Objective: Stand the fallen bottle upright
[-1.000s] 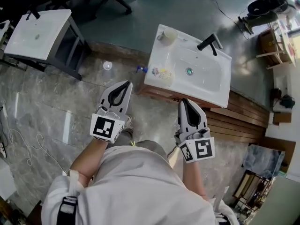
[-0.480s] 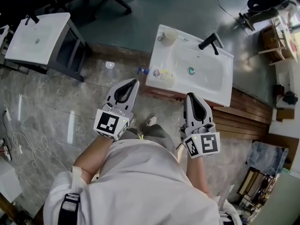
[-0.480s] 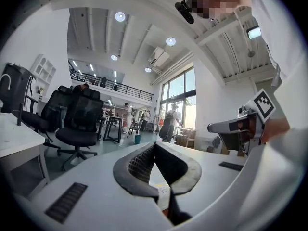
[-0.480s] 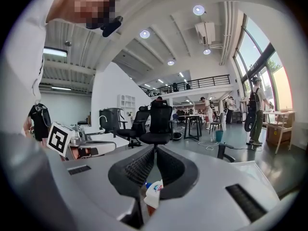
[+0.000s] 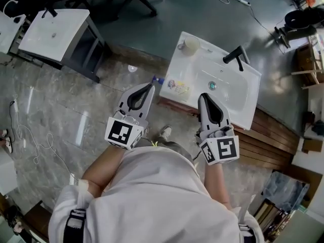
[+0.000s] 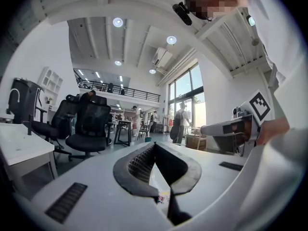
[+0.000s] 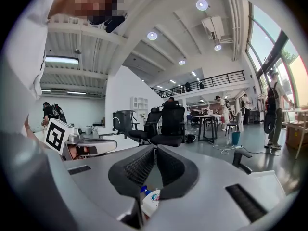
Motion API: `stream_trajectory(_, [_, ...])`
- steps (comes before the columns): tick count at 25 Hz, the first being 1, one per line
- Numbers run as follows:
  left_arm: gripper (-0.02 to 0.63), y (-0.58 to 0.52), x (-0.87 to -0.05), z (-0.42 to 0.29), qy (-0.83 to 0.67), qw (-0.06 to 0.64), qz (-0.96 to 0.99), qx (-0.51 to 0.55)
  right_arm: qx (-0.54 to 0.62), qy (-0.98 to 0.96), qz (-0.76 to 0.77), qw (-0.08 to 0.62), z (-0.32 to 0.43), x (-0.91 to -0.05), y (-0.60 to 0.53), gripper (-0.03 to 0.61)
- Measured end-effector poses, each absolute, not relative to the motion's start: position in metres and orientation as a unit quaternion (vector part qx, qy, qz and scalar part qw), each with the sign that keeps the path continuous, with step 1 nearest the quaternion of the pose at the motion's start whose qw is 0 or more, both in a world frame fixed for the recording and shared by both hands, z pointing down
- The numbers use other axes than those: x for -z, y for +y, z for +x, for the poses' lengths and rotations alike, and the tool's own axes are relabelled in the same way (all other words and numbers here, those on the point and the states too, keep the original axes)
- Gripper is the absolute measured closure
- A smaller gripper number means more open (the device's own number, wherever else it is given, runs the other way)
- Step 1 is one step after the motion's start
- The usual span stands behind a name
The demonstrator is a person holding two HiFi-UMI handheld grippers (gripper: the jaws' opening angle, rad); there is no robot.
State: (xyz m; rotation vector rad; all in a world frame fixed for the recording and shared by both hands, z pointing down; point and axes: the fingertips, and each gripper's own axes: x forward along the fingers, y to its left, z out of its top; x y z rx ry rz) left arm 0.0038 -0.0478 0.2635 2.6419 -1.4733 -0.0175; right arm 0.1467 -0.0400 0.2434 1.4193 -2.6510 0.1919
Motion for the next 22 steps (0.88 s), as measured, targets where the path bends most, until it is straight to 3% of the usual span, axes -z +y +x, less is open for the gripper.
stream_trajectory(6, [0.596,-0.049,-0.277,-0.012,-0.530,0.074,0.845,-0.010,-0.073,-0.899,0.424,0.082,0.136,-0.261,-0.053,0.535])
stream_trajectory(22, [0.596,-0.054,-0.306,-0.047,-0.560,0.088,0.824,0.008,-0.023,-0.918,0.338,0.206,0.086,-0.301,-0.095,0.534])
